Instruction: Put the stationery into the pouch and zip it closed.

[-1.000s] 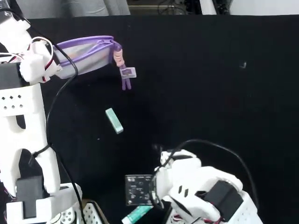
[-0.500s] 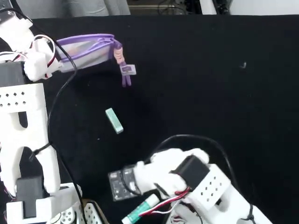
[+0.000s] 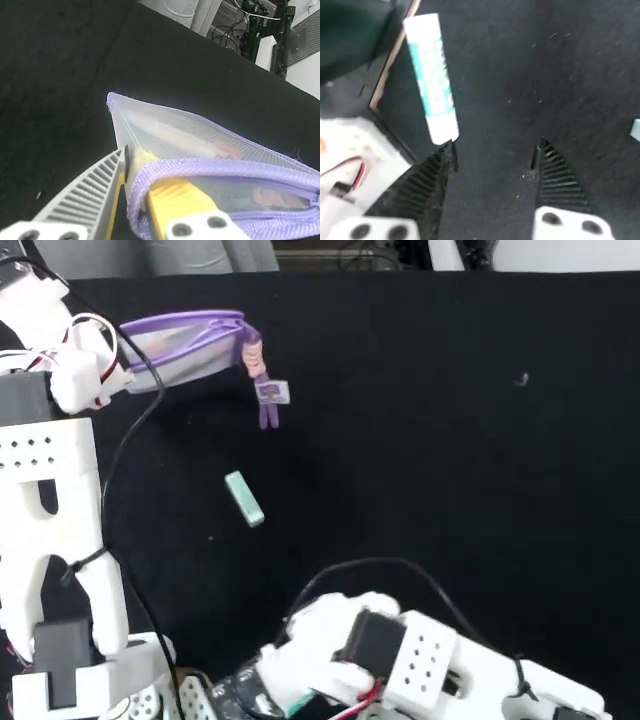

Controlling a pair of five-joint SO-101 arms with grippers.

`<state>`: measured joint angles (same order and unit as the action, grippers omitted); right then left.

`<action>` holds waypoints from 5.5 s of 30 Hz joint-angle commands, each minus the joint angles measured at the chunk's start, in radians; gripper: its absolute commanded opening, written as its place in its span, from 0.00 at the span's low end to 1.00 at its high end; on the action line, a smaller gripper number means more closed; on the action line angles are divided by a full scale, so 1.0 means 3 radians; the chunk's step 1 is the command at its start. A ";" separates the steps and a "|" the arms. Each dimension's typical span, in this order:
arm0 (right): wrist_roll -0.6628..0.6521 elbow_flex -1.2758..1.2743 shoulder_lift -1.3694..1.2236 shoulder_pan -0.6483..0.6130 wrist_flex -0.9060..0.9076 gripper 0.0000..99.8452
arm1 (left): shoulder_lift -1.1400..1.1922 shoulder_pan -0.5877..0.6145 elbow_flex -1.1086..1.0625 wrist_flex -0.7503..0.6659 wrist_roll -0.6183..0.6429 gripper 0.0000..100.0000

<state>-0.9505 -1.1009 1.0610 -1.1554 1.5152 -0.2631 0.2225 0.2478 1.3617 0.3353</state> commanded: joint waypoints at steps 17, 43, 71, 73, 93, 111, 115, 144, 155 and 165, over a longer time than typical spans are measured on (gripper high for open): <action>0.0685 0.0013 -0.0785 -0.0921 -0.0731 0.24 | -0.0118 0.0033 0.0054 -0.0245 -0.0031 0.03; 0.0731 0.0744 -0.2851 -0.0921 -0.0915 0.24 | -0.0118 0.0212 0.0069 -0.0430 -0.0036 0.03; 0.0675 0.0800 -0.2279 -0.0941 -0.0169 0.24 | -0.0123 0.0509 0.0079 -0.0670 -0.0031 0.03; 0.0557 0.0688 -0.2279 -0.0941 -0.0245 0.24 | -0.0123 0.0509 0.0079 -0.0670 -0.0031 0.03; 0.0486 0.0299 -0.2279 -0.0905 -0.0655 0.24 | -0.0118 0.0499 0.0049 -0.0675 -0.0020 0.03; 0.0199 0.1220 -0.2248 0.0061 -0.0056 0.24 | -0.0118 0.0488 0.0043 -0.0665 -0.0010 0.03; 0.0276 0.1378 -0.2248 -0.0235 0.0404 0.24 | -0.0118 0.0483 -0.0038 -0.0711 -0.0010 0.03; 0.0783 0.0524 -0.2273 -0.0251 -0.0772 0.24 | -0.0123 0.0345 -0.0253 -0.0972 -0.0010 0.03; 0.0348 0.0903 -0.2232 0.0465 -0.0624 0.24 | -0.0123 0.0345 -0.0243 -0.0977 -0.0010 0.03; 0.0348 0.1194 -0.2120 0.0020 0.0322 0.24 | -0.0123 0.0376 -0.0274 -0.1187 -0.0026 0.03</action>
<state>-0.8401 -0.7741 0.3828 -1.0925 1.5735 -0.2631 0.3391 0.1297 1.0441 0.3353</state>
